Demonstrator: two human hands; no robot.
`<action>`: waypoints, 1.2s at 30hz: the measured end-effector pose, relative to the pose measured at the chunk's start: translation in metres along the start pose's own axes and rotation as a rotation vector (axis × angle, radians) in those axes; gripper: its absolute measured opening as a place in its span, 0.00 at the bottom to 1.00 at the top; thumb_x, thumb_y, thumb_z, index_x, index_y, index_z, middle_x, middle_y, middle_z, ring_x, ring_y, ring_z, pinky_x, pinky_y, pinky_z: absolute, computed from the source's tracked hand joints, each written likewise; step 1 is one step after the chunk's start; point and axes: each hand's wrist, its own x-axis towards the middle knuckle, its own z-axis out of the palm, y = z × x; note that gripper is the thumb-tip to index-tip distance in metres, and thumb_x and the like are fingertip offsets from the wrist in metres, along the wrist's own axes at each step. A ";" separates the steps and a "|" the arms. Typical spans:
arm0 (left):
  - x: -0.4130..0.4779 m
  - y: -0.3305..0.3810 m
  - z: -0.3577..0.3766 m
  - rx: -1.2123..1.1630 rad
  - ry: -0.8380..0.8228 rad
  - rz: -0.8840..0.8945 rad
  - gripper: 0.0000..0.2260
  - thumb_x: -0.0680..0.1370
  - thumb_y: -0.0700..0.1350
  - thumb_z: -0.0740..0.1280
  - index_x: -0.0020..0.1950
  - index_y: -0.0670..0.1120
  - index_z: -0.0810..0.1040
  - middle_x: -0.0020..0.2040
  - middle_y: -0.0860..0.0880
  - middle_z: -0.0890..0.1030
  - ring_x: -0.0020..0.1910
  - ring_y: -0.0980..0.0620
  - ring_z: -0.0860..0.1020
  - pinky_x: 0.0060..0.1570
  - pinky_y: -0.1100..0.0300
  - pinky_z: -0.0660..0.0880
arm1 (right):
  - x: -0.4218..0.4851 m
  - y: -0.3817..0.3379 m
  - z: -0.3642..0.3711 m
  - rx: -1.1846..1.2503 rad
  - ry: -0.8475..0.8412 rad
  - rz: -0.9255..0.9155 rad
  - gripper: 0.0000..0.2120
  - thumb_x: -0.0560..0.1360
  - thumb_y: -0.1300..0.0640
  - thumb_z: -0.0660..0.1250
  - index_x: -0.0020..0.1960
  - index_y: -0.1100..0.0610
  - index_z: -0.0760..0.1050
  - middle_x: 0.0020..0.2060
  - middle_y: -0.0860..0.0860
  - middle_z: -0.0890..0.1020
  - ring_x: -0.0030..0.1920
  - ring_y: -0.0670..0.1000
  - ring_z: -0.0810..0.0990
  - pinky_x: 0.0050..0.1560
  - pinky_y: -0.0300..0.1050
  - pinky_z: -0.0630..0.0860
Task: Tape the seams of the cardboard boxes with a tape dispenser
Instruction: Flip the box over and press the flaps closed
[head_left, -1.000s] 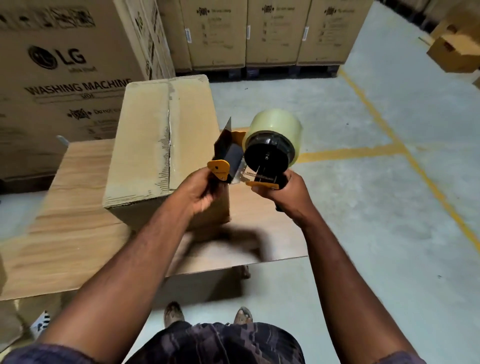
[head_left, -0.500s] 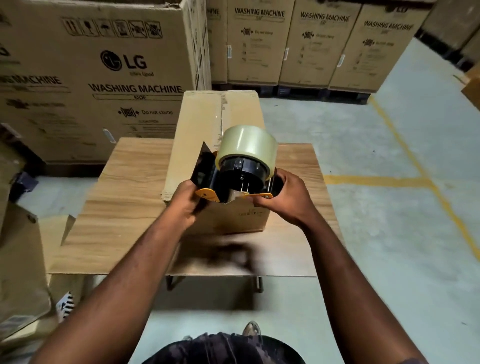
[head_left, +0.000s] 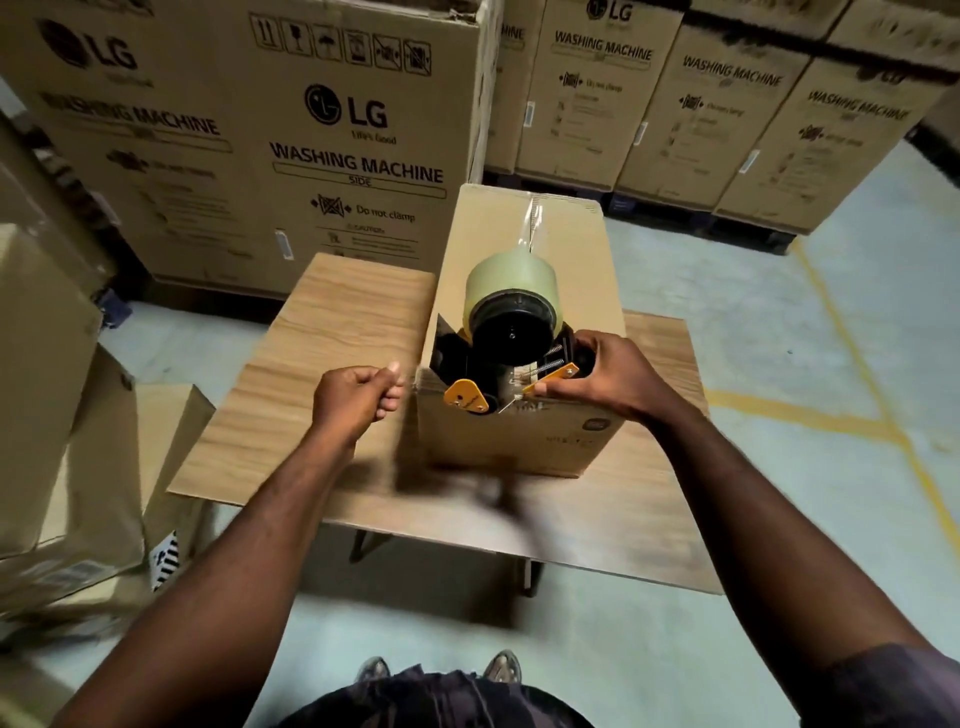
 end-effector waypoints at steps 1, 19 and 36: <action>0.001 -0.003 0.001 -0.002 0.005 -0.005 0.11 0.80 0.48 0.70 0.43 0.42 0.84 0.32 0.50 0.80 0.28 0.58 0.75 0.29 0.67 0.70 | 0.003 0.000 0.000 -0.011 -0.012 0.000 0.28 0.60 0.32 0.80 0.50 0.51 0.82 0.42 0.46 0.86 0.46 0.49 0.85 0.49 0.53 0.80; 0.002 -0.034 0.031 -0.277 -0.217 -0.523 0.16 0.80 0.61 0.63 0.46 0.50 0.75 0.37 0.50 0.75 0.28 0.56 0.68 0.24 0.65 0.60 | 0.013 0.005 0.009 -0.122 -0.072 0.000 0.31 0.59 0.31 0.76 0.58 0.44 0.80 0.49 0.40 0.85 0.51 0.41 0.82 0.55 0.48 0.79; 0.028 -0.020 0.025 -0.245 0.132 -0.210 0.06 0.82 0.42 0.63 0.44 0.48 0.73 0.35 0.50 0.72 0.25 0.59 0.68 0.25 0.66 0.63 | 0.017 0.004 0.003 -0.143 -0.171 0.026 0.12 0.66 0.40 0.81 0.42 0.39 0.79 0.38 0.37 0.83 0.43 0.39 0.81 0.44 0.41 0.73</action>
